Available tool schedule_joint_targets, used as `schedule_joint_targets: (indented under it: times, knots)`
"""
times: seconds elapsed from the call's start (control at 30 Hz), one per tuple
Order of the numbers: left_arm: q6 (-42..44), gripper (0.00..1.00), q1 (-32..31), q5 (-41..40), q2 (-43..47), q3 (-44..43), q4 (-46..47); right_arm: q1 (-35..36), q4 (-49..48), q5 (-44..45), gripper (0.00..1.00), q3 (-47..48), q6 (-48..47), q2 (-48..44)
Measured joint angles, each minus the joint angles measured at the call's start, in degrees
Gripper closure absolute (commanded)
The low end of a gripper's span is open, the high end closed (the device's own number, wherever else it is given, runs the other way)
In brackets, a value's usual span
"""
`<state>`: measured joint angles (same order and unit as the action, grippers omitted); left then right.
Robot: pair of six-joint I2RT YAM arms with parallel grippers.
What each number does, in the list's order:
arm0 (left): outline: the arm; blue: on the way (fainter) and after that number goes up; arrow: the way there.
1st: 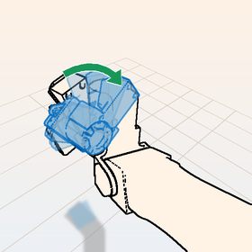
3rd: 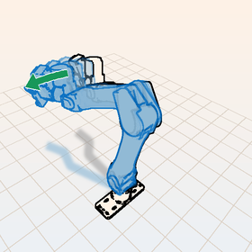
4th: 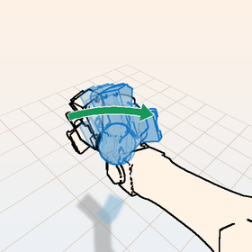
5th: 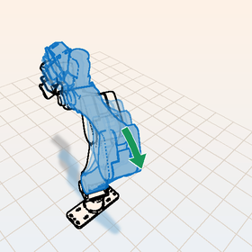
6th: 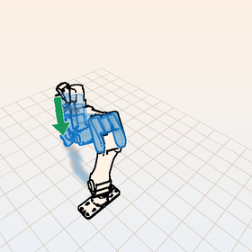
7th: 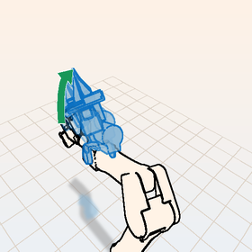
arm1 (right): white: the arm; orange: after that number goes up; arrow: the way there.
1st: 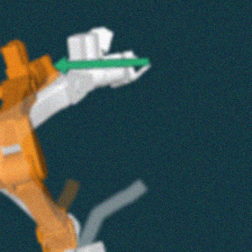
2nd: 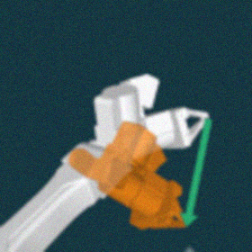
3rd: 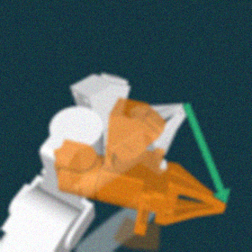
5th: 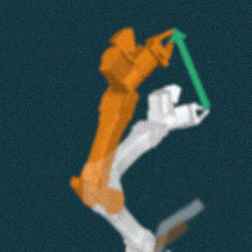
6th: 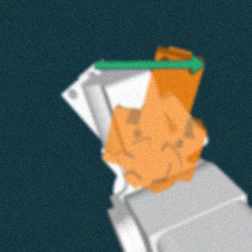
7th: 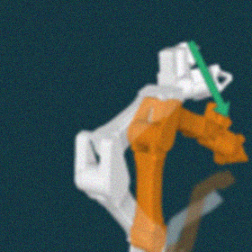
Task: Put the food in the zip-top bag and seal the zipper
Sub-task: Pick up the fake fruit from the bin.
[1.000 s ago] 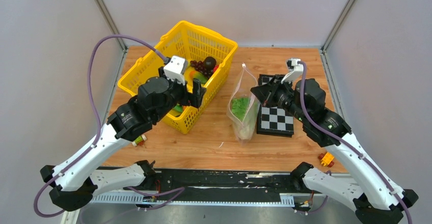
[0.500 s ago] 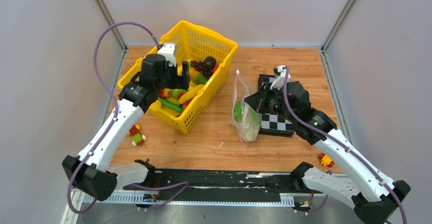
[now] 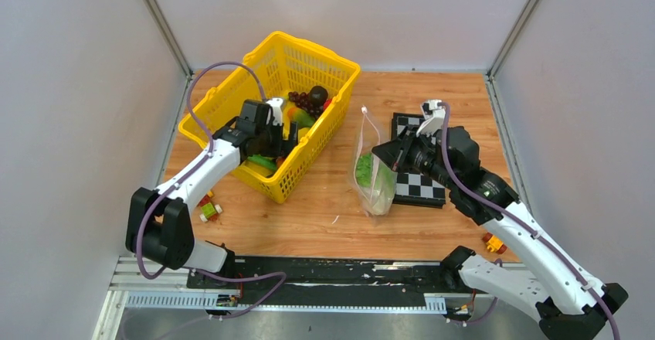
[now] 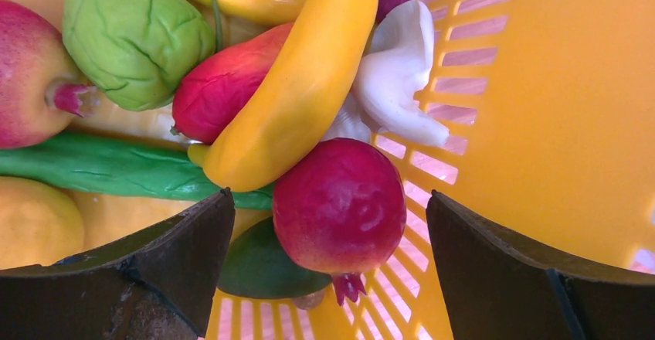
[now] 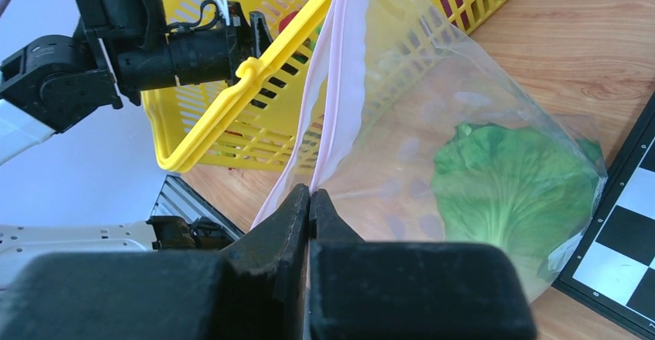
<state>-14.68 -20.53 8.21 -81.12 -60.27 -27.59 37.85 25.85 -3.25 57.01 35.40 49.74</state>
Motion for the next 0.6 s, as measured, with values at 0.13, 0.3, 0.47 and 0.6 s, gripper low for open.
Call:
schedule_joint_targets:
  times: [0.13, 0.3, 0.47, 0.6]
  knots:
    - [-0.2, 0.06, 0.2, 1.2, -0.2, 1.5, 1.2, 0.0, 0.0, -0.6, 1.00, 0.0, 0.3, -0.6]
    - [-0.2, 0.08, 0.4, 2.2, -2.1, 2.4, 1.7, 0.0, -0.1, -0.9, 1.00, 0.0, 0.5, -1.2]
    - [-0.2, 0.18, 0.3, 2.8, -3.2, 3.3, 2.1, 0.0, -0.4, -1.5, 1.00, 0.0, 0.7, -1.1]
    - [-0.1, 0.41, 0.3, 3.6, -3.3, 3.4, 2.1, 0.0, -0.5, -2.1, 1.00, 0.0, 1.0, -1.0]
